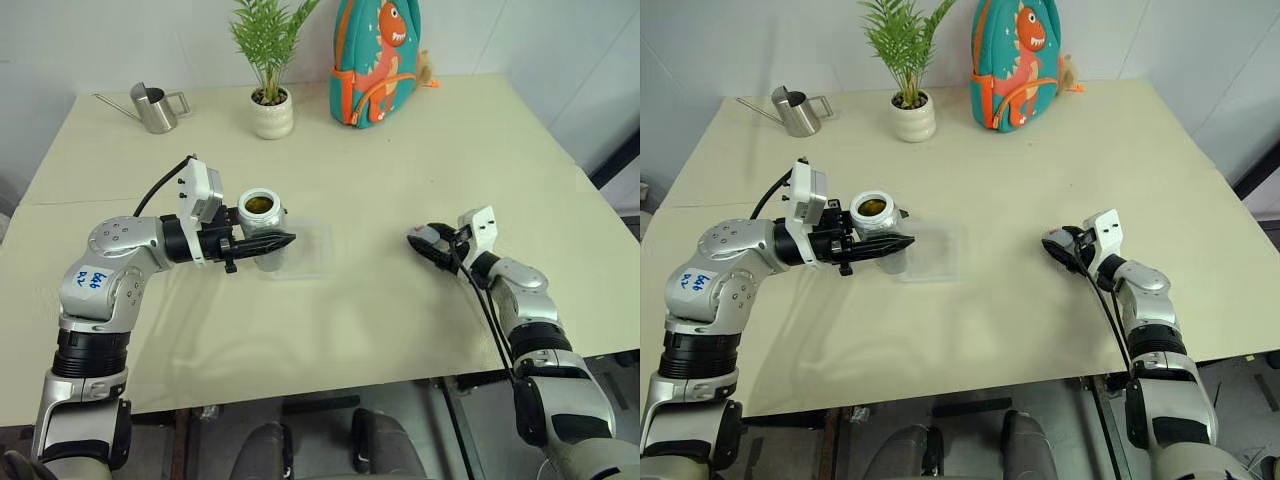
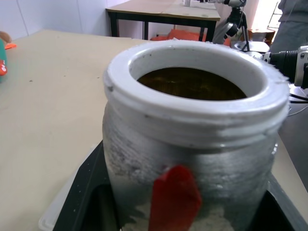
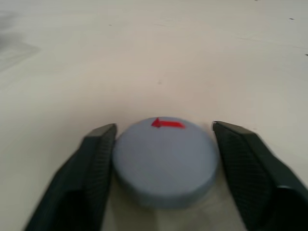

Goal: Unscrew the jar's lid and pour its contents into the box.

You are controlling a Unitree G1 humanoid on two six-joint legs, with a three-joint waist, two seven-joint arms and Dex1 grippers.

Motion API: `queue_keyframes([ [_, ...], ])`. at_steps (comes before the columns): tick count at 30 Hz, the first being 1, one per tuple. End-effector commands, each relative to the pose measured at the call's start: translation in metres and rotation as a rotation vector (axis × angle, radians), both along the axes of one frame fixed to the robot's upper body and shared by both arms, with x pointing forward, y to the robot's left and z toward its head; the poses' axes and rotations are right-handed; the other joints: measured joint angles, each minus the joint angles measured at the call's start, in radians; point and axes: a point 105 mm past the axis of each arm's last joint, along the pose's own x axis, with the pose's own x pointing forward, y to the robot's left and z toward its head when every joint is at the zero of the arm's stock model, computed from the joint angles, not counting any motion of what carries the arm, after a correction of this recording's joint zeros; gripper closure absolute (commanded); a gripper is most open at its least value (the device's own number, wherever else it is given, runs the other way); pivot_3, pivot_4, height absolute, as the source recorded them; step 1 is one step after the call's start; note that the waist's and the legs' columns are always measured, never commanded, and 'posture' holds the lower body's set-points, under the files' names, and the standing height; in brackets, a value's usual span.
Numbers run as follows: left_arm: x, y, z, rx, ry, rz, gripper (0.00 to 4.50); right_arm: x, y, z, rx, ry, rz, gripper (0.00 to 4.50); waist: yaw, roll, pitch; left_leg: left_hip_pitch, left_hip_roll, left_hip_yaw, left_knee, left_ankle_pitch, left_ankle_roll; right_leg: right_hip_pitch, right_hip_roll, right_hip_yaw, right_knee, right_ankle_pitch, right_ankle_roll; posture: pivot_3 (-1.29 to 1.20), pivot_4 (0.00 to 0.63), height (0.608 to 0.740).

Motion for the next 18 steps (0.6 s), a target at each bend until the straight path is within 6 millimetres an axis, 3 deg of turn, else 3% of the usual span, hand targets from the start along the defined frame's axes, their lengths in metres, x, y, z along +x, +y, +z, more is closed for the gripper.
queue_keyframes([
  [1,-0.004,-0.001,0.011,-0.020,-0.035,-0.013,2.57,-0.006,0.005,0.000,0.030,0.001,0.045,0.05,0.001,0.000,0.000,0.000,0.000,-0.001,0.000,0.000,0.000,0.000,0.000,0.000,0.000,0.000,0.000,0.00,0.150,0.740],
  [10,-0.004,0.010,0.014,-0.006,-0.041,0.024,2.57,-0.026,0.017,0.077,-0.017,-0.161,0.289,0.05,0.003,0.001,0.001,-0.001,0.000,-0.007,-0.001,0.000,0.000,-0.001,0.000,0.000,-0.001,0.000,0.000,0.00,0.150,0.740],
  [18,-0.003,0.018,0.017,0.008,-0.051,0.043,2.57,-0.052,0.059,0.129,-0.155,-0.285,0.552,0.05,0.003,0.001,0.001,-0.001,0.000,-0.007,-0.001,0.000,0.000,-0.001,0.000,0.000,0.000,0.000,0.000,0.00,0.150,0.740],
])
